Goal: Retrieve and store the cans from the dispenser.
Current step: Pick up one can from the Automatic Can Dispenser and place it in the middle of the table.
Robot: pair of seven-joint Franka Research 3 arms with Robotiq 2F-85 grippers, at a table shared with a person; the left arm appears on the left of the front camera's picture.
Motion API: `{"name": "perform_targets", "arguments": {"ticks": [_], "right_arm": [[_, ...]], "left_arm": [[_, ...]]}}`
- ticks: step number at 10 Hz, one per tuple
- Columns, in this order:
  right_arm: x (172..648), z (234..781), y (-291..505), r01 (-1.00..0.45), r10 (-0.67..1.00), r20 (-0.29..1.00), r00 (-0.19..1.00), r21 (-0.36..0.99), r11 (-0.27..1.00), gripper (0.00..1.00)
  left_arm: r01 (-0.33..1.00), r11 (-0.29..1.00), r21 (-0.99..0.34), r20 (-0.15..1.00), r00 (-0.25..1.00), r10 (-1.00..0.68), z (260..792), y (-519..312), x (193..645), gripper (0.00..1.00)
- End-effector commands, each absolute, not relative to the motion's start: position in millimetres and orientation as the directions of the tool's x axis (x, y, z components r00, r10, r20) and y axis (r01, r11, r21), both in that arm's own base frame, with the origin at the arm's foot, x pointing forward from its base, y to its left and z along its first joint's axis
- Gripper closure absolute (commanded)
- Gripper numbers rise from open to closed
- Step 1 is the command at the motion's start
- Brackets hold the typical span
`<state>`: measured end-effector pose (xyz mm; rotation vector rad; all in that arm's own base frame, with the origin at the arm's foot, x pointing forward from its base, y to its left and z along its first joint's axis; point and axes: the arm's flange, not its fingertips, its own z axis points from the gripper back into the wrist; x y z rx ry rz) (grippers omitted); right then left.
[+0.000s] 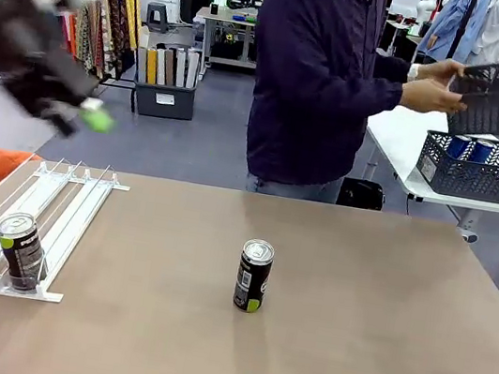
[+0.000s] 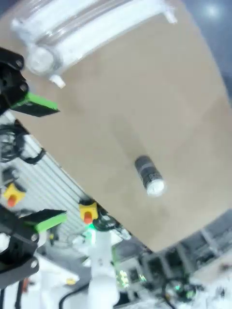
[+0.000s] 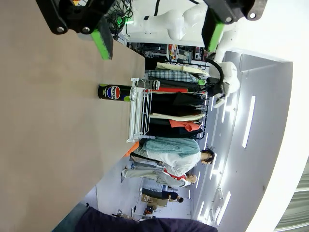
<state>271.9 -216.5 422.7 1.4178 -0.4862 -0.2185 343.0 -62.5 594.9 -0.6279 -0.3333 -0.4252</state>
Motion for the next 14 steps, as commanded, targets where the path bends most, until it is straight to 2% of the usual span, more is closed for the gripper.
{"name": "perform_targets", "arguments": {"ticks": [1,3,4,5,6,14], "right_arm": [[274,425,-217,-0.166,-0.427,0.217,0.878,0.974,0.154,0.00],[274,425,-217,-0.166,-0.427,0.217,0.878,0.974,0.154,0.00],[274,425,-217,-0.166,-0.427,0.217,0.878,0.974,0.154,0.00],[274,425,-217,-0.166,-0.427,0.217,0.878,0.974,0.154,0.00],[274,425,-217,-0.166,-0.427,0.217,0.878,0.974,0.154,0.00],[274,425,-217,-0.166,-0.427,0.217,0.878,0.974,0.154,0.00]], "left_arm": [[0.342,0.687,-0.641,0.397,0.914,-0.085,571,25,336,0.00],[0.407,0.472,-0.782,0.418,0.904,-0.089,535,97,331,0.00],[0.418,0.367,-0.831,0.438,0.898,-0.032,518,112,331,0.00],[0.406,0.320,-0.856,0.422,0.906,-0.023,505,116,334,0.00],[0.384,0.494,-0.780,0.427,0.904,-0.028,527,117,313,0.00],[0.384,0.494,-0.780,0.427,0.904,-0.028,527,117,313,0.00]]}}
